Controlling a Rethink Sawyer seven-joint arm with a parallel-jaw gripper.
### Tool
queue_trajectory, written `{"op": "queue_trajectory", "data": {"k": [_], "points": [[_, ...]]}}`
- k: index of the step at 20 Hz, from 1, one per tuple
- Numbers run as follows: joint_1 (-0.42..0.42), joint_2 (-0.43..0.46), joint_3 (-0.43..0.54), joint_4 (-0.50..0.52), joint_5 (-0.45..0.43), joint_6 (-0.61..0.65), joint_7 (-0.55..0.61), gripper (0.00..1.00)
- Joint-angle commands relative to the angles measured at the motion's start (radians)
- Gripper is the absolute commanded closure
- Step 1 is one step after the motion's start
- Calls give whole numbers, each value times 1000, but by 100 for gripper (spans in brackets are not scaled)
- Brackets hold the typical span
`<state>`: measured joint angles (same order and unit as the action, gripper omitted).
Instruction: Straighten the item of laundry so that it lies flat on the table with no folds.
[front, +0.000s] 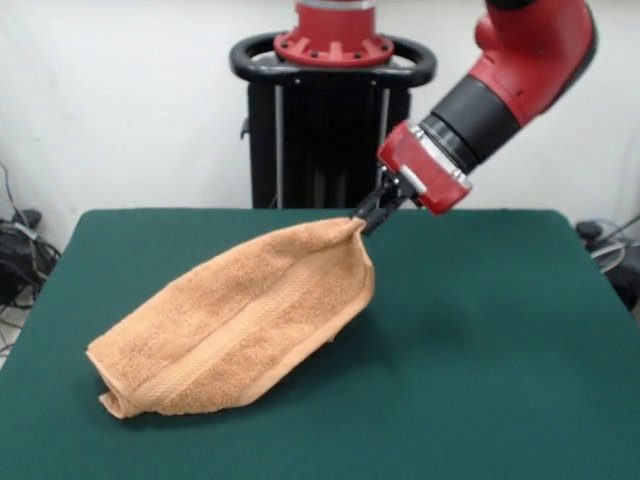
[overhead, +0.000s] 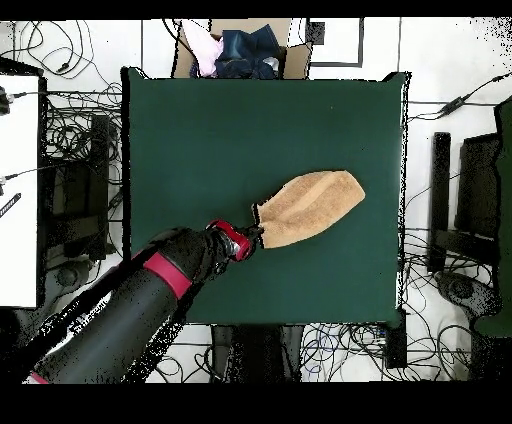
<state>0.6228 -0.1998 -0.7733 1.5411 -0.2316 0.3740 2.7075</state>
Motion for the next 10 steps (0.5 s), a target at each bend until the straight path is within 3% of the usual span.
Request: {"op": "queue_trajectory", "data": {"k": [1, 5, 10], "points": [[27, 39, 142, 64, 174, -17, 293, 100], [31, 43, 175, 62, 245, -29, 277, 100], [21, -40, 243, 105, 316, -3, 216, 100]]}}
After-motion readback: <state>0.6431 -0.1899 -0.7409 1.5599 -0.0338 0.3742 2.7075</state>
